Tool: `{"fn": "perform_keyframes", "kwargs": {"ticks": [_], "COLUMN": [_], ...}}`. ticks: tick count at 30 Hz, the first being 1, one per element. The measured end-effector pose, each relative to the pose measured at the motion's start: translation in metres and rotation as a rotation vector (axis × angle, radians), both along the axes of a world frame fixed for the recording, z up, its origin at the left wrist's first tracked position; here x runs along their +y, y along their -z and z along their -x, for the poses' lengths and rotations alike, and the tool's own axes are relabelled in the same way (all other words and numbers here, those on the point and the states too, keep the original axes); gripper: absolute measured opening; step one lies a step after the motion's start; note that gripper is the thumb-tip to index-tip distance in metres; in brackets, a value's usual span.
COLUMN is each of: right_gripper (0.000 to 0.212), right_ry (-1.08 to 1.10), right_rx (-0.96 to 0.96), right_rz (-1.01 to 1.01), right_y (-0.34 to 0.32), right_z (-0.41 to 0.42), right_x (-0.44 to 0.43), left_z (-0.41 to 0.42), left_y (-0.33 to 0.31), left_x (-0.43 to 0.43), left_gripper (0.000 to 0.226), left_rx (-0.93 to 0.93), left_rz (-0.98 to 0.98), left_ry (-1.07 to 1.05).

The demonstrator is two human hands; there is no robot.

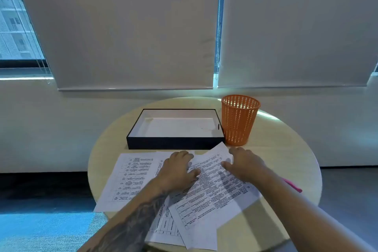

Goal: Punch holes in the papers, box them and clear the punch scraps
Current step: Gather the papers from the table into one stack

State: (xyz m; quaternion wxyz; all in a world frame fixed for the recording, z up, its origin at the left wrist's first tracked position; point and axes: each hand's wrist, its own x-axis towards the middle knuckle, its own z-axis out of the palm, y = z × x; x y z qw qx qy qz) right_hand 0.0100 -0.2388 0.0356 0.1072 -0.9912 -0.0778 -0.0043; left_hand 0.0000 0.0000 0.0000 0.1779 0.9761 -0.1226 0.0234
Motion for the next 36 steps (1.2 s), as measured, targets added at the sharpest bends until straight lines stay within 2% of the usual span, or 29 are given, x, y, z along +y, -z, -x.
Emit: {"fn": "perform_keyframes", "kwargs": {"ticks": [5, 10, 12, 15, 22, 26, 28, 31, 32, 36], "right_gripper": [0.060, 0.057, 0.049, 0.026, 0.015, 0.013, 0.012, 0.012, 0.012, 0.017], "right_ry": [0.092, 0.110, 0.106, 0.108, -0.022, -0.153, -0.225, -0.317, -0.333, -0.329], "right_rx": [0.024, -0.011, -0.073, -0.137, -0.198, -0.282, -0.339, -0.412, -0.426, -0.513], "right_rz": [-0.026, -0.111, -0.229, -0.391, -0.549, -0.601, -0.620, -0.595, -0.586, -0.555], "right_y": [0.013, 0.019, 0.019, 0.014, -0.015, -0.037, -0.047, -0.057, -0.058, -0.054], "right_z": [-0.002, -0.002, -0.003, -0.007, -0.005, 0.000, 0.003, 0.003, 0.001, -0.005], "right_x": [-0.001, -0.001, 0.000, 0.001, 0.010, 0.025, 0.032, 0.038, 0.039, 0.039], "left_z": [0.003, 0.002, 0.002, 0.003, 0.009, 0.003, 0.001, 0.001, 0.003, 0.004], "left_y": [0.033, 0.036, 0.036, 0.037, 0.022, -0.002, -0.011, -0.021, -0.023, -0.023], "left_x": [0.004, 0.004, 0.004, 0.004, 0.002, 0.009, 0.017, 0.026, 0.028, 0.042], "left_gripper": [0.054, 0.054, 0.054, 0.062, 0.086, 0.095, 0.083, 0.028, 0.016, 0.008], "left_rx": [-0.113, -0.156, -0.145, -0.133, -0.023, 0.024, 0.057, 0.153, 0.178, 0.117], "left_rz": [-0.009, -0.007, 0.015, 0.057, 0.518, 0.715, 0.792, 0.906, 0.923, 0.932], "left_ry": [-0.024, -0.016, -0.017, -0.036, -0.203, -0.200, -0.162, -0.153, -0.149, -0.197]}}
